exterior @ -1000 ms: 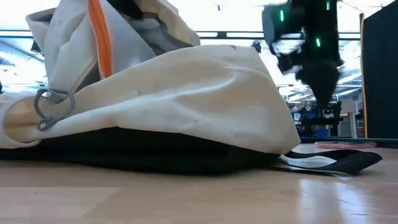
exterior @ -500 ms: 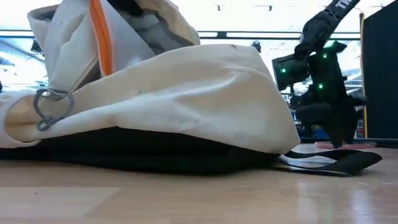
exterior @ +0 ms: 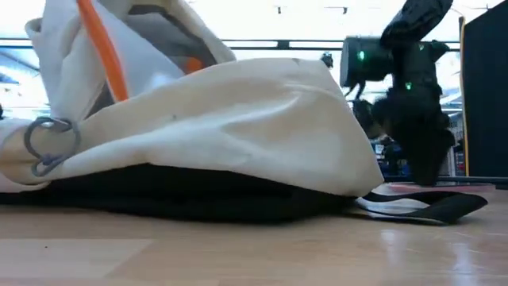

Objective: Unpack backpack
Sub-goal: Put the pink cellphone into the white backpack

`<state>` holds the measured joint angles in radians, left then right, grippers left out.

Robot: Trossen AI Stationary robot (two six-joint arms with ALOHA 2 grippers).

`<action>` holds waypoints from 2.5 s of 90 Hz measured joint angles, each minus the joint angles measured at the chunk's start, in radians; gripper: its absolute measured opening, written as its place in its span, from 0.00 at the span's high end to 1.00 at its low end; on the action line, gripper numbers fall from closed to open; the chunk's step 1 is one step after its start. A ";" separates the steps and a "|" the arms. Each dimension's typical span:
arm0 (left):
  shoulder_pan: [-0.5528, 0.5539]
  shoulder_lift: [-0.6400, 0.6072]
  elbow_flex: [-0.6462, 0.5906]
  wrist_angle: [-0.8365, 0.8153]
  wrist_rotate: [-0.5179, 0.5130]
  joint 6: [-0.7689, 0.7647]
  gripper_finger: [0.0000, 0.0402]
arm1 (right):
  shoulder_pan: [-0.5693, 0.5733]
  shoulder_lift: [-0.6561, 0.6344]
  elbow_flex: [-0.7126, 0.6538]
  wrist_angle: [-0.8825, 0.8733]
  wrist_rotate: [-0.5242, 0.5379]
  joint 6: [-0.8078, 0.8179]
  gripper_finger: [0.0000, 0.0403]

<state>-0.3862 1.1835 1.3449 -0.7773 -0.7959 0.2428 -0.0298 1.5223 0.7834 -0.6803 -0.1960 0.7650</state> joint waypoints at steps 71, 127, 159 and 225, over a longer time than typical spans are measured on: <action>0.014 0.383 -0.100 0.458 0.316 0.069 0.49 | 0.222 -0.018 0.097 -0.073 0.231 -0.402 0.40; 0.463 0.445 -0.134 0.730 1.007 -0.054 0.49 | 0.497 0.056 0.096 -0.080 0.548 -0.243 0.14; 0.548 0.737 -0.040 0.864 1.207 -0.119 0.49 | 0.620 0.247 0.111 -0.102 0.722 -0.198 0.14; 0.543 1.054 0.175 0.810 1.291 -0.104 0.49 | 0.452 0.245 0.109 -0.159 0.851 -0.146 0.15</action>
<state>0.1565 2.2375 1.5202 0.0322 0.4950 0.1385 0.4219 1.7669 0.8921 -0.8389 0.6553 0.6193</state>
